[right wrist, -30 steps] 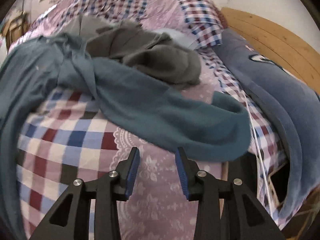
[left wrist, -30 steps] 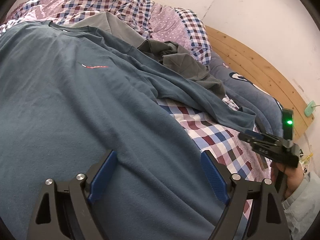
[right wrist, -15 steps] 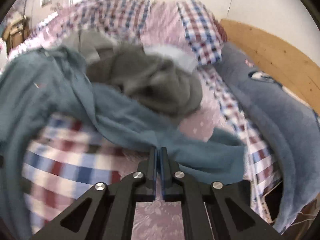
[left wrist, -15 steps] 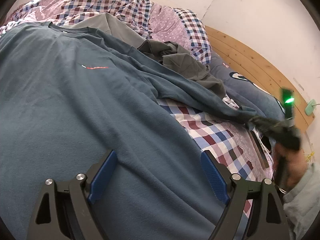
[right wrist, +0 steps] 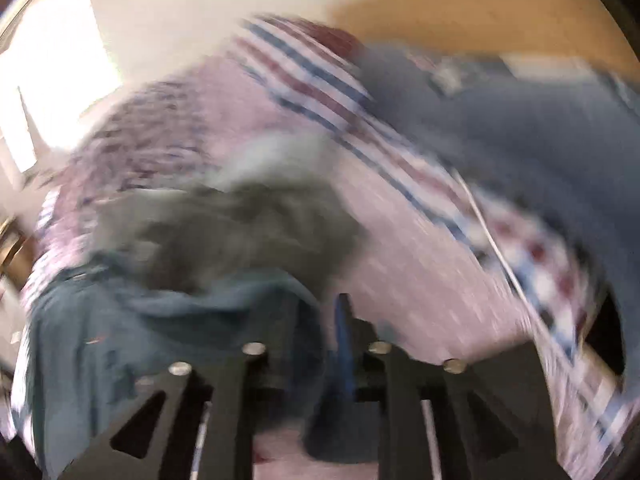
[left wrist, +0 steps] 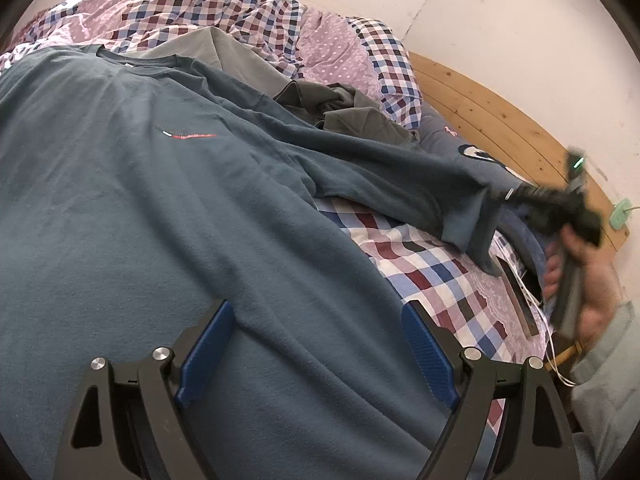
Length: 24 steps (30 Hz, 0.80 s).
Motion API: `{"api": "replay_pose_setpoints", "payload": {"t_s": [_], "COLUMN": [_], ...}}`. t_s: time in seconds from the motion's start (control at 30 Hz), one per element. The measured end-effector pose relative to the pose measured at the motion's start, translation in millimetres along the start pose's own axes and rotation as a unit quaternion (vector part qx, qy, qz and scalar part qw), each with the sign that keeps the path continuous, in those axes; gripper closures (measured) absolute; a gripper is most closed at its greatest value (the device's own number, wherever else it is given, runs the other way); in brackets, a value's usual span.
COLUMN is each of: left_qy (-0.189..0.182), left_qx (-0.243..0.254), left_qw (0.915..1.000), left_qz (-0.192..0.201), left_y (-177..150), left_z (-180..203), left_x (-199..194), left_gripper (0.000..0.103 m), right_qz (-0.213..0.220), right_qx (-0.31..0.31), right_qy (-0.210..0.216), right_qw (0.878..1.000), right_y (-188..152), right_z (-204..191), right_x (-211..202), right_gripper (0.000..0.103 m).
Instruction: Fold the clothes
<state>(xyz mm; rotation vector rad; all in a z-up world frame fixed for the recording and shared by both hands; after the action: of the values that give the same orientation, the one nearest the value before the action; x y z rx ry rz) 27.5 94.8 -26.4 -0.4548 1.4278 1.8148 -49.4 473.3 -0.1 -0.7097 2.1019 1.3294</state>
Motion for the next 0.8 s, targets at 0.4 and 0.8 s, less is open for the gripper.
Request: {"api": "replay_pose_setpoints", "payload": {"t_s": [0.4, 0.8], "left_qy": [0.003, 0.007], "left_qx": [0.001, 0.004], "left_qw": [1.0, 1.0], "left_qz": [0.0, 0.0], "left_y": [-0.2, -0.6], "left_z": [1.1, 1.6], "left_x": [-0.6, -1.1], "left_gripper": [0.014, 0.014], "right_qz": [-0.04, -0.062], "right_qx": [-0.141, -0.297], "right_qy": [-0.004, -0.092], "right_qw": [0.989, 0.948], "right_y": [-27.8, -58.0], "right_z": [-15.7, -31.8], "right_x": [-18.6, -0.4], "right_gripper": [0.051, 0.102]}}
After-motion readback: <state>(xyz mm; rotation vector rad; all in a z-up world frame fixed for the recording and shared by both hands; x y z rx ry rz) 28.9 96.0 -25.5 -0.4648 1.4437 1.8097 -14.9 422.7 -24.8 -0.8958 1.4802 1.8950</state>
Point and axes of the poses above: each gripper's, at about its wrist camera, not at the fingertips, and x roughly the way its jaws point, z to its right, y to its top, the point moved 7 cm from there along x, roughly the way its jaws point, and after that the axes turned 9 degrees about y, right-handed, at the moved point
